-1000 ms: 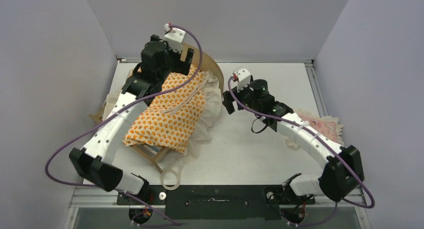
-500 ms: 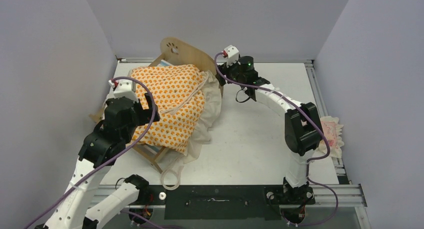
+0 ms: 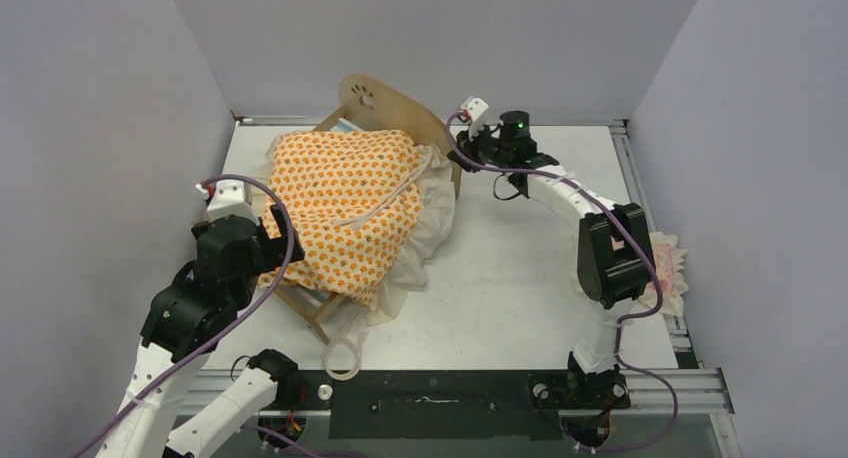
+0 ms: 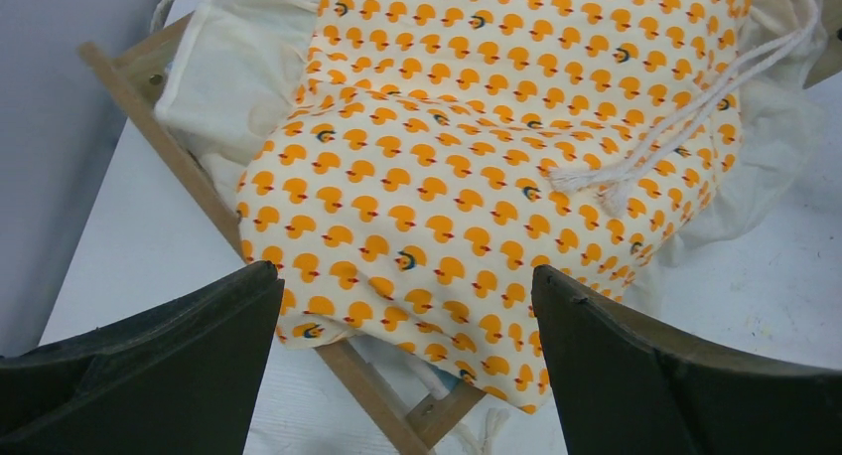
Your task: Set up the pet bed
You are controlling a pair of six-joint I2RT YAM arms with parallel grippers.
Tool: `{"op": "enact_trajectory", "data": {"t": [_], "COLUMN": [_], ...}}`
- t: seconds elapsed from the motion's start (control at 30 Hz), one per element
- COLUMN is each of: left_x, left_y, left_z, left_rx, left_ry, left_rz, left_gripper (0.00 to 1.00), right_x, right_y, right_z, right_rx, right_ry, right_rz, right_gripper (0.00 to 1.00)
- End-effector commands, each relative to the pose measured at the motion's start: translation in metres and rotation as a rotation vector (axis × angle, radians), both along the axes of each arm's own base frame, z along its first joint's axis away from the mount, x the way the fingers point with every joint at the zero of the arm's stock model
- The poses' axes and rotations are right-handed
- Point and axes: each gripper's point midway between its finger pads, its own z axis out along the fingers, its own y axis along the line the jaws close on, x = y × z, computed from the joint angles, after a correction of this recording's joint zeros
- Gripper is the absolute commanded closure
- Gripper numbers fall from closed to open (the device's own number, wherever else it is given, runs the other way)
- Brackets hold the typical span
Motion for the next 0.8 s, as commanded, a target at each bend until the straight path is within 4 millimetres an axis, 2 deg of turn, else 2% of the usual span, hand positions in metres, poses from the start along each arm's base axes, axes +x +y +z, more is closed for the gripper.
{"op": "enact_trajectory", "data": {"t": [0.0,0.1,0.17,0.23,0.43,0.47,0.57,0.6,0.7,0.77], "left_x": [0.012,0.02,0.029,0.037,0.075,0.083,0.109,0.118,0.147,0.16], "left_y": [-0.001,-0.005,-0.01,-0.015,-0.041,-0.045,-0.059,-0.064,-0.075,-0.077], "left_z": [-0.003,-0.008,-0.01,-0.011,-0.018,-0.019,-0.019,-0.02,-0.029,-0.038], "left_rx": [0.02,0.034,0.037,0.03,-0.015,-0.016,-0.041,-0.049,-0.051,-0.045], "left_ry": [-0.003,0.008,0.009,0.006,-0.007,-0.005,-0.007,-0.003,0.034,0.074], "left_rz": [0.015,0.001,-0.006,-0.012,-0.063,-0.071,-0.115,-0.132,-0.17,-0.18], "left_gripper": [0.04,0.04,0.04,0.04,0.04,0.04,0.0,0.05,0.16,0.22], "right_x": [0.019,0.022,0.022,0.019,-0.009,-0.016,-0.043,-0.053,-0.081,-0.104], "right_y": [-0.109,-0.157,-0.177,-0.187,-0.201,-0.203,-0.197,-0.19,-0.159,-0.129], "right_z": [0.037,0.04,0.045,0.052,0.083,0.086,0.121,0.127,0.145,0.142], "right_rx": [-0.09,-0.113,-0.119,-0.127,-0.097,-0.076,0.047,0.095,0.16,0.158], "right_ry": [-0.104,-0.087,-0.087,-0.091,-0.105,-0.103,-0.148,-0.138,-0.158,-0.126], "right_rz": [-0.13,-0.211,-0.252,-0.289,-0.403,-0.425,-0.473,-0.476,-0.42,-0.36], "right_gripper": [0.95,0.94,0.87,0.77,0.33,0.31,0.27,0.26,0.26,0.26]}}
